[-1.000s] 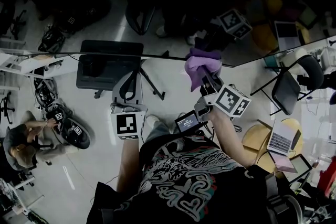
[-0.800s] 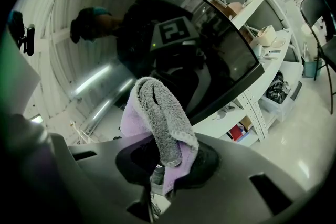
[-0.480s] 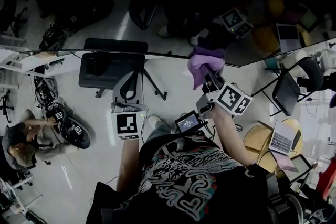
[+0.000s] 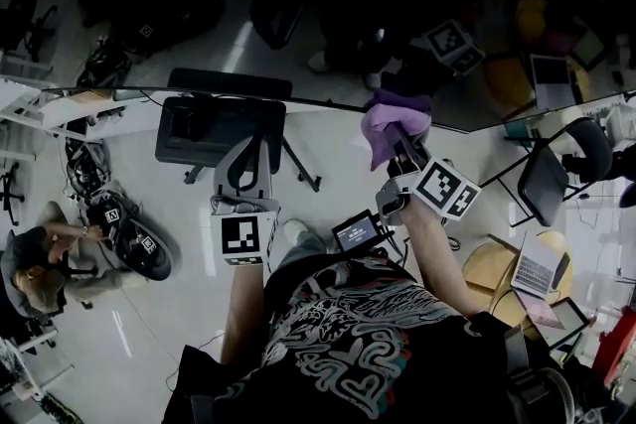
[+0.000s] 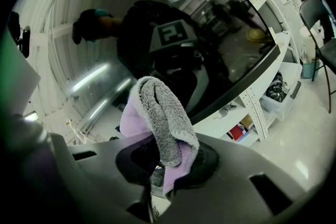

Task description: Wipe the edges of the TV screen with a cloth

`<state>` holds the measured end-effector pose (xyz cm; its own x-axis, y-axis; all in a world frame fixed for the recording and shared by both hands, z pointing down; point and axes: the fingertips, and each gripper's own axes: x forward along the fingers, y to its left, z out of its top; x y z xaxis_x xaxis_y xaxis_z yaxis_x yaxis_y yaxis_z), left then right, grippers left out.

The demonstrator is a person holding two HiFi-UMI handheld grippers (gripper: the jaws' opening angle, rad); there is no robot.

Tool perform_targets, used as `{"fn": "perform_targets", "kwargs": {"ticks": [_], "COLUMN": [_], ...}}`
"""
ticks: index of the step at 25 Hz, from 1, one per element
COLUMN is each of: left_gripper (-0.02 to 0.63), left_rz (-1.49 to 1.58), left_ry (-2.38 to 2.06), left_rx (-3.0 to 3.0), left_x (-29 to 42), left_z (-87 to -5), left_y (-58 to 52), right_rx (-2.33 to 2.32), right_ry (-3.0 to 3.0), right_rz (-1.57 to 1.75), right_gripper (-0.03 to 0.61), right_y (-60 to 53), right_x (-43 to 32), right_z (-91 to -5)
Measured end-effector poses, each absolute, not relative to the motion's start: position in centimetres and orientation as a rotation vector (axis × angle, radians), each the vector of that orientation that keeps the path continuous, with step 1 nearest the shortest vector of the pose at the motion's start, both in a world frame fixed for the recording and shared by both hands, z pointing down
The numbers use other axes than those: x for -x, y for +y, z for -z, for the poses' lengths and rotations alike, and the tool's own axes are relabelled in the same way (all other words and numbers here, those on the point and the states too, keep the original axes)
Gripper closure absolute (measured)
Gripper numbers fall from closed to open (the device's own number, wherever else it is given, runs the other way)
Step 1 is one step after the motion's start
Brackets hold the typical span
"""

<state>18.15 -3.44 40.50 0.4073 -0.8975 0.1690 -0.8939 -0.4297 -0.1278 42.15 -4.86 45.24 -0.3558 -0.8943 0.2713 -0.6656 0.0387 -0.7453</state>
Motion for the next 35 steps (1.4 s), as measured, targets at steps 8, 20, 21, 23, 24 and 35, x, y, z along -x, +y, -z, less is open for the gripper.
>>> {"fn": "perform_targets", "kwargs": {"ticks": [8,20,21,23,24,35], "left_gripper": [0.592,0.592,0.592,0.592,0.592,0.592], "left_rz": [0.316,0.33,0.333,0.325,0.302,0.235], "left_ry": [1.65,1.69,1.688,1.692,1.697,1.724], "left_rx": [2.633,2.641,2.643,2.645,2.644,2.614], "left_x": [-15.9,-9.6,-9.4,-9.1,-9.1,-10.5], "left_z": [-40.3,-41.9,-42.0,-41.9,-41.7,-40.8], "left_y": [-4.5,-5.1,-5.1,-5.1,-5.1,-6.1], "right_rx": [1.625,1.661,1.662,1.666,1.667,1.606], "right_ry": [2.037,2.017,2.014,2.011,2.01,2.016], "right_rz": [1.211,1.196,1.196,1.197,1.198,1.266], "right_gripper": [0.502,0.502,0.502,0.502,0.502,0.502], "right_y": [-5.8,-7.3,-7.4,-7.4,-7.4,-7.8], "right_x": [-40.2,-35.7,-35.5,-35.3,-35.2,-34.5], "right_z": [-45.3,-45.9,-45.9,-45.8,-45.8,-45.8]}}
